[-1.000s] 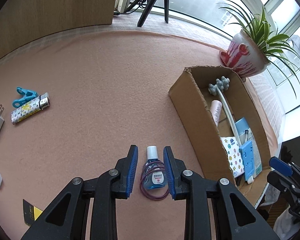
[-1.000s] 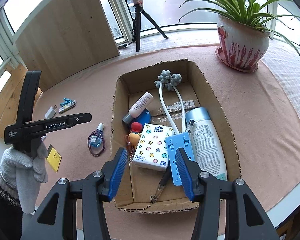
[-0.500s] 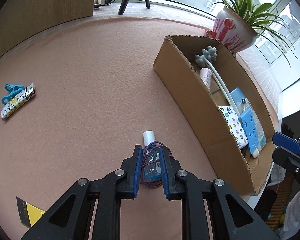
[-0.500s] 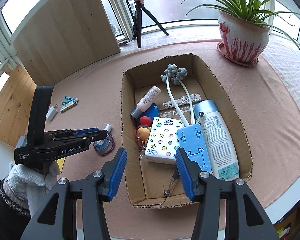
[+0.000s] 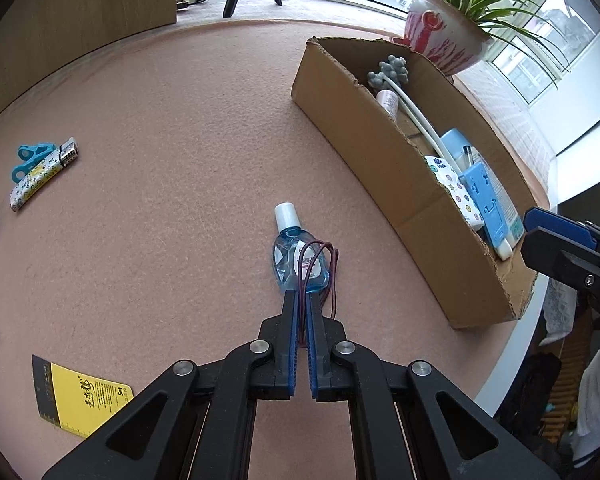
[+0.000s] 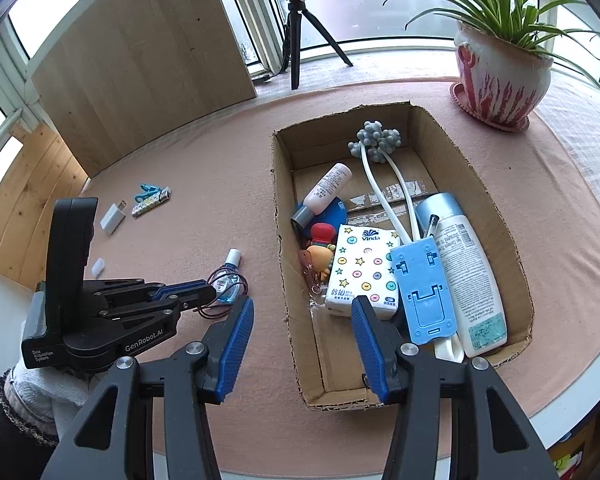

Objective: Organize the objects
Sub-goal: 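Grasp the purple cord with the left gripper while the right grasps the blue eye-drop bottle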

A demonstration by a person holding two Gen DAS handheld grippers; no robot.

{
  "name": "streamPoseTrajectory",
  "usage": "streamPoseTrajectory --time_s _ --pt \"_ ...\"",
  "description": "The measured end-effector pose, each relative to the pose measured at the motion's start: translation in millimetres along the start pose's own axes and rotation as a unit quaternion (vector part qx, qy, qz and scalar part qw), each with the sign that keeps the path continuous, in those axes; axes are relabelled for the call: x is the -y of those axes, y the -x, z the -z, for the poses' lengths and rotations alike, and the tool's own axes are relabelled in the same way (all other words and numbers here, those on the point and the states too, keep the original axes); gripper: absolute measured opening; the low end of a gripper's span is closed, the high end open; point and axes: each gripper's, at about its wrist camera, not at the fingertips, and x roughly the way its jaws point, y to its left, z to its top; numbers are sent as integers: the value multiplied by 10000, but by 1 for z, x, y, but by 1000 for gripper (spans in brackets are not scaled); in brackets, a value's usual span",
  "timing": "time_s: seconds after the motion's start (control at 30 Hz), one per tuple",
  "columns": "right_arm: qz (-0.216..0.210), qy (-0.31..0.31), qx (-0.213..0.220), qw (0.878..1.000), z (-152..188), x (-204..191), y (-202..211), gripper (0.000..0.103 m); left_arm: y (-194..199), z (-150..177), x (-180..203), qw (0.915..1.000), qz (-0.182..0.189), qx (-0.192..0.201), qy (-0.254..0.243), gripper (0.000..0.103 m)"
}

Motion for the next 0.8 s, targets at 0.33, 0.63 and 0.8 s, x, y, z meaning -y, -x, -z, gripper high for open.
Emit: streamPoseTrajectory --time_s 0.33,0.63,0.8 --pt "-93 153 -82 9998 3 -20 -5 47 11 35 -17 9996 111 -71 235 3" --pt "-373 464 -393 9975 -1 -57 -29 47 32 56 -62 9968 -64 151 786 3" --pt "-514 533 -736 9945 -9 -73 -61 47 44 61 -86 9933 -82 309 1107 3"
